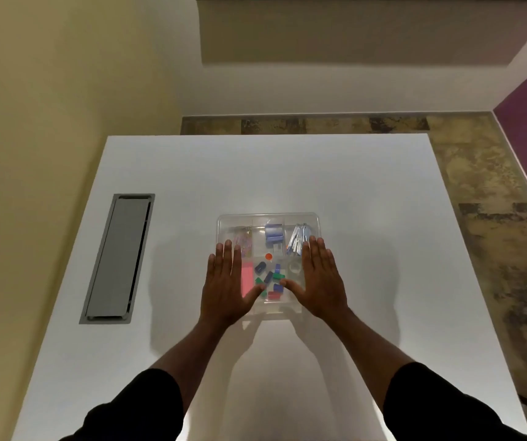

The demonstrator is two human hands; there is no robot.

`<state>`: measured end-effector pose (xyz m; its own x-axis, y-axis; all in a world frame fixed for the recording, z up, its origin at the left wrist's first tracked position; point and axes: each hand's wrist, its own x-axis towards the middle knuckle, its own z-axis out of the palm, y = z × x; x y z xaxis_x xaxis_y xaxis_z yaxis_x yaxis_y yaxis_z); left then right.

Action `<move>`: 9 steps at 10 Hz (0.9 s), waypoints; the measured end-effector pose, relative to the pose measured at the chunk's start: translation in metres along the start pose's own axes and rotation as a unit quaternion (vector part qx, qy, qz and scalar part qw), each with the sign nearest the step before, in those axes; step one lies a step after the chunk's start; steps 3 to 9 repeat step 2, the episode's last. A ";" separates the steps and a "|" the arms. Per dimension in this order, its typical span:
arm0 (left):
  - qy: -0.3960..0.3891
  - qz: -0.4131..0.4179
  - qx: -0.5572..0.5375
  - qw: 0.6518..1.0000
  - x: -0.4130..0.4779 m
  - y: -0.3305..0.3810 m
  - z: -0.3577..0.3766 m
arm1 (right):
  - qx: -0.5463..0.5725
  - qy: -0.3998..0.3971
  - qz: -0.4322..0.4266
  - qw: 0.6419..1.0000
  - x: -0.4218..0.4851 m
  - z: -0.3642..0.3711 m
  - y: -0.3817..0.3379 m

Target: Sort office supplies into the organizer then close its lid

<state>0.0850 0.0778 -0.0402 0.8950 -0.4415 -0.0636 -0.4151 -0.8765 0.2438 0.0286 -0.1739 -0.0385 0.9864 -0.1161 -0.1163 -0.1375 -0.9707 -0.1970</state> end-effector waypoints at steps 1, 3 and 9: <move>0.040 0.022 0.005 0.999 0.025 0.001 -0.040 | 0.003 0.033 -0.015 0.999 0.023 -0.040 0.003; 0.098 0.049 0.005 0.994 0.065 0.010 -0.104 | 0.001 0.095 -0.034 0.995 0.056 -0.105 -0.002; 0.098 0.049 0.005 0.994 0.065 0.010 -0.104 | 0.001 0.095 -0.034 0.995 0.056 -0.105 -0.002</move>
